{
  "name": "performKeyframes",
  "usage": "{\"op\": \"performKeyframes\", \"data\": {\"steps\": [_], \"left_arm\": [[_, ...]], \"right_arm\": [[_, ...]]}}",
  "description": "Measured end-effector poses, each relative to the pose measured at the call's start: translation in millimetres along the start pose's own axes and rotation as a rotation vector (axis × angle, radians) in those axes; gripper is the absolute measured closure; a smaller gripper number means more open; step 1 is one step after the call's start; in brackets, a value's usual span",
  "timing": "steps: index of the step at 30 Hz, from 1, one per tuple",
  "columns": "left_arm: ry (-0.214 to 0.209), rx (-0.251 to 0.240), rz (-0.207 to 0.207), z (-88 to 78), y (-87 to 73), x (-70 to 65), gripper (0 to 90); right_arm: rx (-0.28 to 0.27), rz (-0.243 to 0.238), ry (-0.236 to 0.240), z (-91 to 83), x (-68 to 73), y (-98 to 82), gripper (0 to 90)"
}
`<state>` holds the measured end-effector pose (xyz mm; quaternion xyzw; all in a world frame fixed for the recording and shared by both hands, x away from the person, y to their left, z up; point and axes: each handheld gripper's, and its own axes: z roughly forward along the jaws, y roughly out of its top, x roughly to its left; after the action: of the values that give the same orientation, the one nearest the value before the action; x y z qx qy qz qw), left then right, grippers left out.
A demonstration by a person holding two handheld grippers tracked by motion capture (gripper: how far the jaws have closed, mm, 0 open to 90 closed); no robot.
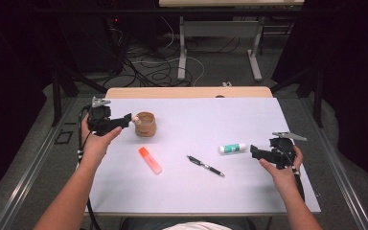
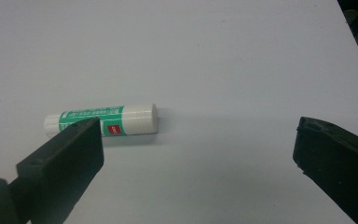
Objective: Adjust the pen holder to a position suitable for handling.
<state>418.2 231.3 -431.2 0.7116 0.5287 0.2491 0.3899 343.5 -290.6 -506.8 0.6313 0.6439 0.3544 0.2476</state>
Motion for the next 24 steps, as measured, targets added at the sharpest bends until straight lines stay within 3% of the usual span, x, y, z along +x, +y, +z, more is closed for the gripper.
{"op": "performKeyframes", "data": {"steps": [7, 13, 15, 24], "left_arm": [[-0.006, 0.029, 0.009, 10.0, 12.8, 2.4, 22.1], [-0.021, 0.04, -0.017, 18.4, 21.8, 3.0, 29.3], [-0.031, 0.066, -0.035, 24.1, 25.5, 2.0, 30.8], [-0.01, 0.096, -0.069, 40.8, 32.0, 1.2, 32.2]], "right_arm": [[0.01, -0.007, 0.002, 1.4, -1.5, -1.0, 1.3], [0.016, 0.009, 0.006, 2.7, -3.4, -1.4, 1.8], [0.02, 0.01, 0.007, 3.0, -3.6, -1.5, 2.0], [0.028, 0.009, 0.008, 3.4, -4.1, -1.8, 2.9]]}}
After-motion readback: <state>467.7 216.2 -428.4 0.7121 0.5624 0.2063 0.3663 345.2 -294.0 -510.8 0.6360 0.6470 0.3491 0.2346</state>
